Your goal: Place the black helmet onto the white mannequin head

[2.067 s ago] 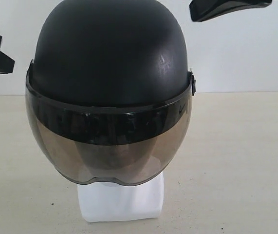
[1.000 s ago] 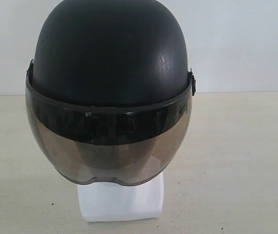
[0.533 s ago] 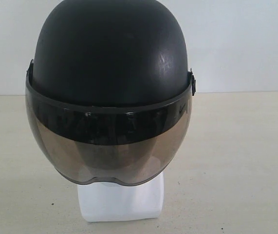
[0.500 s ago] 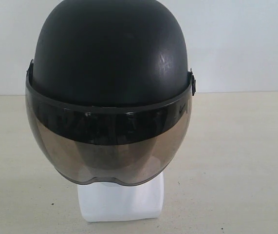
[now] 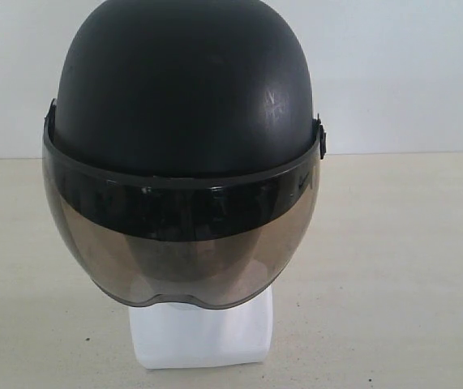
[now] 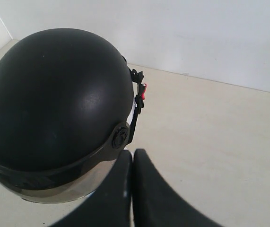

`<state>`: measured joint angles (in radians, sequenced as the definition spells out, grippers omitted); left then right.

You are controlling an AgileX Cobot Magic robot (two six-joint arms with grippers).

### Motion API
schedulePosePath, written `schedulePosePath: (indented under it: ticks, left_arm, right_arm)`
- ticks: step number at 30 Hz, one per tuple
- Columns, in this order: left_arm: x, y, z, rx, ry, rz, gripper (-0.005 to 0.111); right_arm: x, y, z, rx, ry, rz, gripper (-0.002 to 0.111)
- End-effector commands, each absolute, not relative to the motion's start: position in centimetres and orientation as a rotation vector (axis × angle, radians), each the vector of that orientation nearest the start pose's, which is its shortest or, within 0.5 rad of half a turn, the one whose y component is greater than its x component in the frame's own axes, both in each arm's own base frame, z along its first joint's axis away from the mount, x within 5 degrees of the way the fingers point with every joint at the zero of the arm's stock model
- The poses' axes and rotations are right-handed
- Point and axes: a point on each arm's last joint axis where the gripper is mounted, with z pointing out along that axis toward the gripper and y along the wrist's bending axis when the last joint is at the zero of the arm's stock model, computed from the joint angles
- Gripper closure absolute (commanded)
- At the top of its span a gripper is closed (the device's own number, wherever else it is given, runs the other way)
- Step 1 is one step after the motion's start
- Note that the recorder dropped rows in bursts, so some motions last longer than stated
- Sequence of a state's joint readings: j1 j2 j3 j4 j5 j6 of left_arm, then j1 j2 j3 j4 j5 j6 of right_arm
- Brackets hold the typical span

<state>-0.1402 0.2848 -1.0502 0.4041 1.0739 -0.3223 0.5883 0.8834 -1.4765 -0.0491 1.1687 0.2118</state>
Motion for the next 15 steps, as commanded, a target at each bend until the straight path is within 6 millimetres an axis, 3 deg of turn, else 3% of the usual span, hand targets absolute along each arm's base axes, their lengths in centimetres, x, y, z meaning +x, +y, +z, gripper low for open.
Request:
schedulePosePath:
  ticks: [1, 7, 10, 13, 15]
  left_arm:
    - [-1.7, 2.8, 40.8, -0.211, 1.582, -0.009, 0.102]
    - [2.5, 0.8, 33.5, -0.166, 1.591, -0.203, 0.102]
    - [4.3, -0.3, 28.5, -0.229, 1.675, -0.372, 0.102]
    - [5.1, -0.6, 25.5, -0.239, 1.696, -0.405, 0.102]
    - [5.8, -0.6, 23.5, -0.197, 1.659, -0.339, 0.102]
  right_arm:
    - [9.5, 5.8, 49.9, -0.385, 2.044, 0.425, 0.108]
    - [9.5, 5.8, 49.9, -0.385, 2.04, 0.427, 0.108]
    - [9.5, 5.8, 49.9, -0.385, 2.04, 0.427, 0.108]
    - [9.5, 5.8, 49.9, -0.385, 2.04, 0.427, 0.108]
    - [9.5, 5.8, 49.9, -0.385, 2.04, 0.427, 0.108]
